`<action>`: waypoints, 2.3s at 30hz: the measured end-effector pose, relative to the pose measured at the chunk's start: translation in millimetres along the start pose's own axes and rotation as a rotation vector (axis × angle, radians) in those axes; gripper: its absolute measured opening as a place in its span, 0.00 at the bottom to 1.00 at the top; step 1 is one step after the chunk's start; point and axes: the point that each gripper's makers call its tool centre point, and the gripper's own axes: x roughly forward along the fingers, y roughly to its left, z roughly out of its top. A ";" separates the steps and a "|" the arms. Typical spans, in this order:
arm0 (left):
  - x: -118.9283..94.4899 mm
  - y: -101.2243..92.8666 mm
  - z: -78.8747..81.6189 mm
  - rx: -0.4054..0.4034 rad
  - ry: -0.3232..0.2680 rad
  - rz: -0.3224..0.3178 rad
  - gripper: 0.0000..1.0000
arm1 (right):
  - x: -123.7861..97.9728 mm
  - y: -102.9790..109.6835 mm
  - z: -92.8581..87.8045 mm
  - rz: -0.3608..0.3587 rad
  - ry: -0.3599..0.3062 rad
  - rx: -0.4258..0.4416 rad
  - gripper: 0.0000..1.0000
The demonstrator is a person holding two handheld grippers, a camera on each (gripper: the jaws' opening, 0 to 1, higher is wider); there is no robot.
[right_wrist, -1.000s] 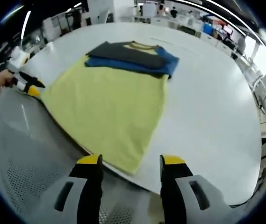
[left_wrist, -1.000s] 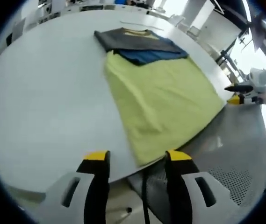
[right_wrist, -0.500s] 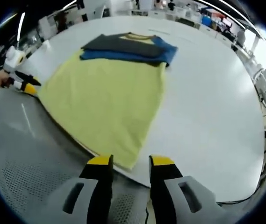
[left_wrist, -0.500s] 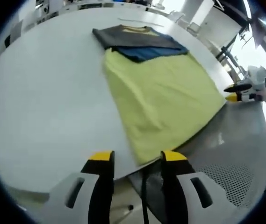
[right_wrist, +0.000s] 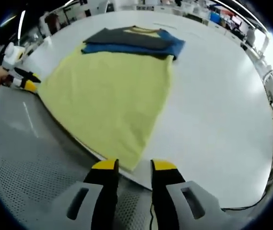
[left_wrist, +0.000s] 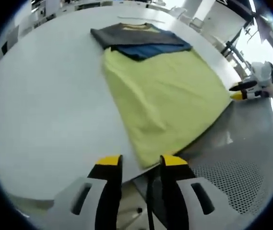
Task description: Fold the garment on the visible template until the final outline fits inside the template.
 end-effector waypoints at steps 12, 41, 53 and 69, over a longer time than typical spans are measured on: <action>1.0 0.5 -0.7 0.010 0.016 0.003 0.22 | 4.4 -1.3 -3.9 0.004 0.024 -0.012 0.21; 9.5 -0.5 1.7 0.145 0.126 0.061 0.06 | 8.3 9.9 -3.8 0.018 0.094 -0.063 0.04; 11.3 -3.0 0.6 0.136 0.151 0.005 0.00 | 8.8 8.5 -5.6 0.043 0.129 -0.054 0.04; 2.7 -5.1 2.0 0.078 0.055 -0.020 0.00 | -4.8 5.6 0.5 0.033 0.017 0.003 0.03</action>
